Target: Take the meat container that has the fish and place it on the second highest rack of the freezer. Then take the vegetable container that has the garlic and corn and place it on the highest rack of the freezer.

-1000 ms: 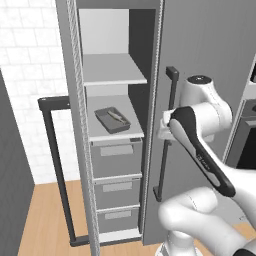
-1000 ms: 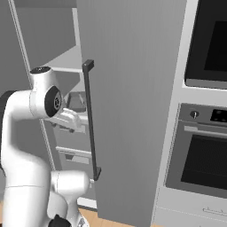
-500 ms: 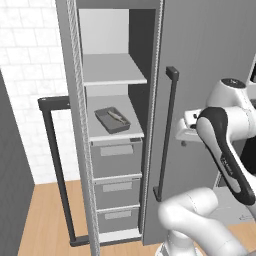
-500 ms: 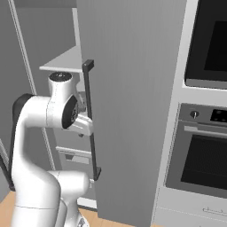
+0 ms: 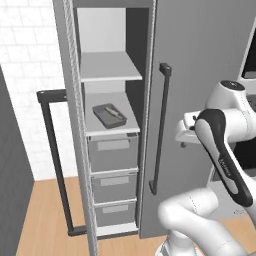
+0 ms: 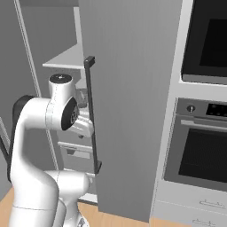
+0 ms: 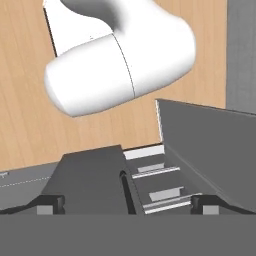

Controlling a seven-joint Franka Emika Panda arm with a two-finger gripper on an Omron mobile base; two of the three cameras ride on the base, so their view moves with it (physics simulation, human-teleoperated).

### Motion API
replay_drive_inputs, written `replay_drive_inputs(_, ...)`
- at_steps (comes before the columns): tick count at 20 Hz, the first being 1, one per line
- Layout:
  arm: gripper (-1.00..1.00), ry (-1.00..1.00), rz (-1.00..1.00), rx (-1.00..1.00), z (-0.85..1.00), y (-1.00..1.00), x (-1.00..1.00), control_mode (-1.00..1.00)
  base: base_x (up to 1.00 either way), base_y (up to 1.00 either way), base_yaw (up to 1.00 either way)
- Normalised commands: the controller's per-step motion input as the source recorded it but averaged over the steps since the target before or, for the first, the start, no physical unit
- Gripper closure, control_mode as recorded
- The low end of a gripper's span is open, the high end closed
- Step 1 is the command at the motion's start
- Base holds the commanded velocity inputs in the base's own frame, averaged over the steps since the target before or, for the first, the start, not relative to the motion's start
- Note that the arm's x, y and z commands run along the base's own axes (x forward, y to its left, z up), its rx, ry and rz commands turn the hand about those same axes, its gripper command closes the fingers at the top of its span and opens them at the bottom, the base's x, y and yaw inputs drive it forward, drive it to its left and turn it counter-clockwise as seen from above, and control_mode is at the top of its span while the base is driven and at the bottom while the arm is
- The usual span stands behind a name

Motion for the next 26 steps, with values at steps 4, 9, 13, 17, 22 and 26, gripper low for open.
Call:
replay_drive_inputs(4, -1.0, 0.0, 0.0, 0.0, 0.0, 0.0, 0.0, 1.0, -0.37, -0.63, 0.0)
replay_drive_inputs(9, -1.0, 0.0, 0.0, 0.0, 0.0, 0.0, 0.0, 1.0, 0.03, -0.98, -0.17)
replay_drive_inputs(13, -1.0, 0.0, 0.0, 0.0, 0.0, 0.0, 0.0, 1.0, 0.07, -1.0, -0.17)
replay_drive_inputs(17, -1.0, 0.0, 0.0, 0.0, 0.0, 0.0, 0.0, 1.0, 0.09, -1.0, -0.06)
replay_drive_inputs(22, -1.0, 0.0, 0.0, 0.0, 0.0, 0.0, 0.0, 1.0, 0.18, -1.0, 0.0)
replay_drive_inputs(26, -1.0, 0.0, 0.0, 0.0, 0.0, 0.0, 0.0, 1.0, 0.41, -0.99, 0.0)
